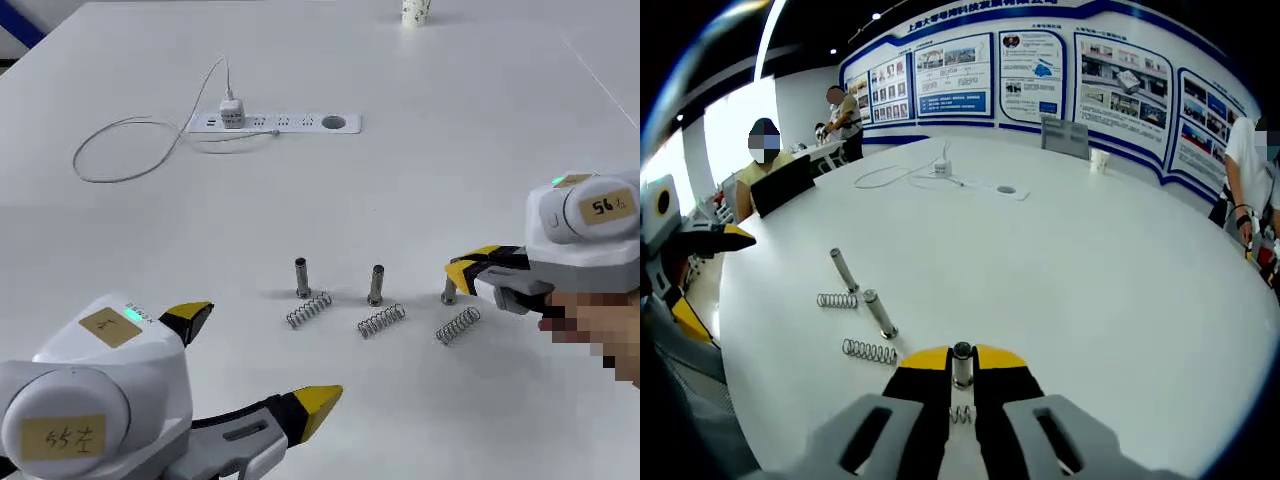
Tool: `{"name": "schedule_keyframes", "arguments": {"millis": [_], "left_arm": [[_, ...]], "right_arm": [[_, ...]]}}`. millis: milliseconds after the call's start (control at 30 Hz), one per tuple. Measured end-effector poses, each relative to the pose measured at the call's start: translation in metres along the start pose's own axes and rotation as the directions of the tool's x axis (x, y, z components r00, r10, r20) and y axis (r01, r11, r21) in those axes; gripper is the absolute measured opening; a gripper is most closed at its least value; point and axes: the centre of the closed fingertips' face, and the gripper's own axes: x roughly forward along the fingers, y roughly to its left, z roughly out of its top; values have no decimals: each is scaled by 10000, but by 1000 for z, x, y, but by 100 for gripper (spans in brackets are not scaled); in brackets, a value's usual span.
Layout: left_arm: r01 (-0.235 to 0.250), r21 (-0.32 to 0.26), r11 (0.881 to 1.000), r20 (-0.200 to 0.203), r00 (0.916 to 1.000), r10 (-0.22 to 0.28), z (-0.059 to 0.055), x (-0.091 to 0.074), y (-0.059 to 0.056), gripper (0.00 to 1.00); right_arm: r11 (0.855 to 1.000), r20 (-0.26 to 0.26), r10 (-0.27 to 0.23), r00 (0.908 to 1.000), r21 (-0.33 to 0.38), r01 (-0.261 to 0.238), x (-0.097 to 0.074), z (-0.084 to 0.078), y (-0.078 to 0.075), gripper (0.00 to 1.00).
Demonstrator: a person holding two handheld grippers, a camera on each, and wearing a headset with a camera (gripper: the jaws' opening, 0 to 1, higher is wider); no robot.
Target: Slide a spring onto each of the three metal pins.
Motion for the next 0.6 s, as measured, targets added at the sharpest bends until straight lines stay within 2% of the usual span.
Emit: {"name": "schedule_keyframes", "arguments": {"millis": [467,600], "left_arm": [[-152,-6,9999,-27,9999,152,-1,-5,3,83],[-142,35,9999,-39,9999,143,-1,-6,3,82]], "right_arm": [[10000,-238,76,9997,-55,-77,1,-3,0,9],[9995,-395,72,9992,302,-60,1,-3,0,9]]}}
